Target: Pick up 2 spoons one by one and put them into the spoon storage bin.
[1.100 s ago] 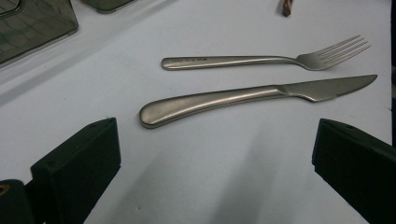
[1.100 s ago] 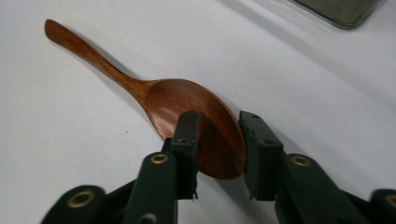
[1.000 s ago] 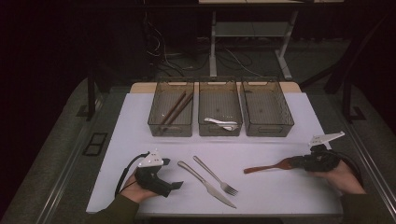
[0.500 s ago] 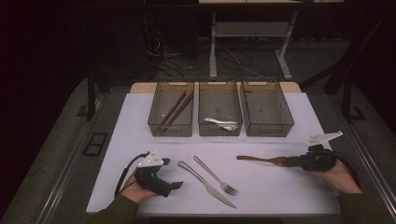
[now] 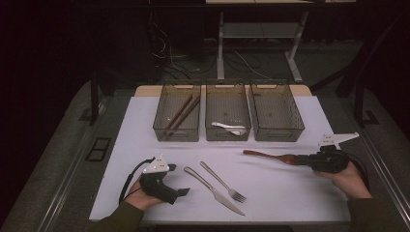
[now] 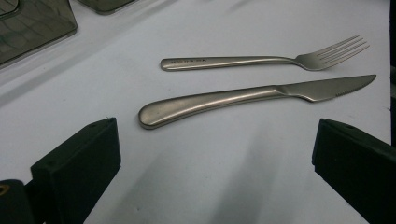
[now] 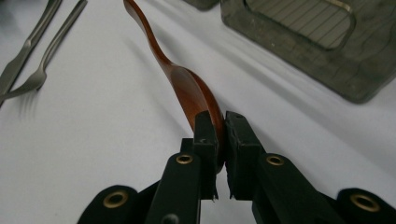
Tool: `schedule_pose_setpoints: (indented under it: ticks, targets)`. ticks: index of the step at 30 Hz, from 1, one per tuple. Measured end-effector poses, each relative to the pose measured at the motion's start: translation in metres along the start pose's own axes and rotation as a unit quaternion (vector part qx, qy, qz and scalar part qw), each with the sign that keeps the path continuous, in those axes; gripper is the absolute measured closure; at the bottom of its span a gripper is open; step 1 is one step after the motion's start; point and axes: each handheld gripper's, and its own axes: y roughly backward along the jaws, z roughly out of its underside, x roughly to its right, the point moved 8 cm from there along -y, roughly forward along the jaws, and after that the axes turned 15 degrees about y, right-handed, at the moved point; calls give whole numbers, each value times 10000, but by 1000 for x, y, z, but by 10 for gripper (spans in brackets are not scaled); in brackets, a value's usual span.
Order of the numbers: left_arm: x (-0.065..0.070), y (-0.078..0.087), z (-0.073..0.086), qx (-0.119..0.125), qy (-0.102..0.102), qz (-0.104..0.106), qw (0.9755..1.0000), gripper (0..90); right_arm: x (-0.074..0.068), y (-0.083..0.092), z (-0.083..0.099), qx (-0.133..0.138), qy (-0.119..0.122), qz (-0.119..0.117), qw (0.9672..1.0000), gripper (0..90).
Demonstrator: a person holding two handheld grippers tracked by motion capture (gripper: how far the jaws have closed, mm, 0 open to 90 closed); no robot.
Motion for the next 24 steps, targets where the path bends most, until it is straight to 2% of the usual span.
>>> schedule_pose_setpoints:
  ticks: [11, 24]
  targets:
    - [1, 0, 0, -9, -1, 8, 10000, 2, -1, 4, -26, 246, -22, 156, 9996, 832]
    - [0, 0, 0, -7, 8, 7, 10000, 2, 6, 5, -49, 320, -87, 409, 9986, 831]
